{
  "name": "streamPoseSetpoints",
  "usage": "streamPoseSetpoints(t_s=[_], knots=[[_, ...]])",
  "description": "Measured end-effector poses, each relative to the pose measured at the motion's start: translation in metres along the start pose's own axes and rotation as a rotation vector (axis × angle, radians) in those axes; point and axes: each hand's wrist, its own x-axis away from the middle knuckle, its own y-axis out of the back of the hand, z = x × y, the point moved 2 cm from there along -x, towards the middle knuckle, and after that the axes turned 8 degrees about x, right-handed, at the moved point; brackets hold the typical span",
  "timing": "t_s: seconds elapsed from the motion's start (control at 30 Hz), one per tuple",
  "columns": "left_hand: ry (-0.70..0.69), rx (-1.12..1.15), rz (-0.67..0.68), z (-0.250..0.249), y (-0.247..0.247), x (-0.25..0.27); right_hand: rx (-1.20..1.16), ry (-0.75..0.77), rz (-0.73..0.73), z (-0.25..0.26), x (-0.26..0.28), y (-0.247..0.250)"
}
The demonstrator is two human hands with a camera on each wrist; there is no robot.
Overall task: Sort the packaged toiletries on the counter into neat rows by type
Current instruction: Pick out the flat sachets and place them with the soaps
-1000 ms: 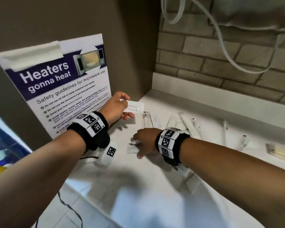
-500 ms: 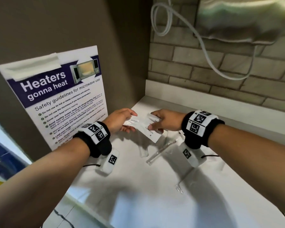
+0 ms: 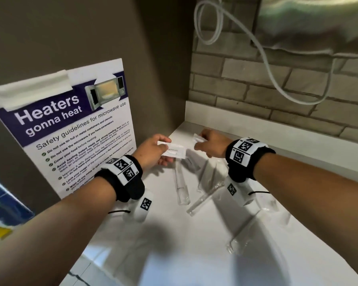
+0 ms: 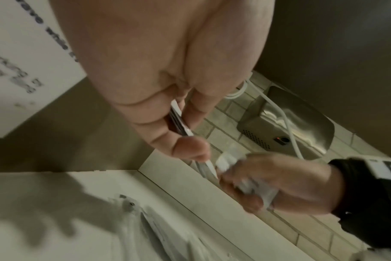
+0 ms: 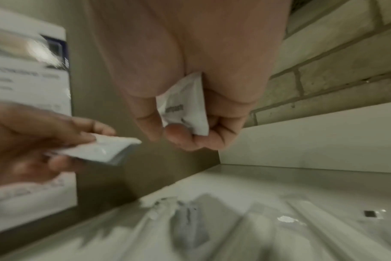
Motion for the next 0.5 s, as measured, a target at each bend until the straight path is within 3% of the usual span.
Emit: streamPoseSetpoints(t_s=[0.17, 0.4, 0.5], knots=[[-0.013, 0.009, -0.090, 0.005, 0.011, -0.013, 0.336, -0.115, 0.203, -0.007, -0.022, -0.031], [0.016, 0.047, -0.099, 0.014, 0.006, -0.026, 0.330, -0.152, 0.199, -0.016, -0.050, -0.058], [0.024, 0.035, -0.106, 0.013, 0.003, -0.030, 0.434, -0.121, 0.211, -0.025, -0.052, -0.060]])
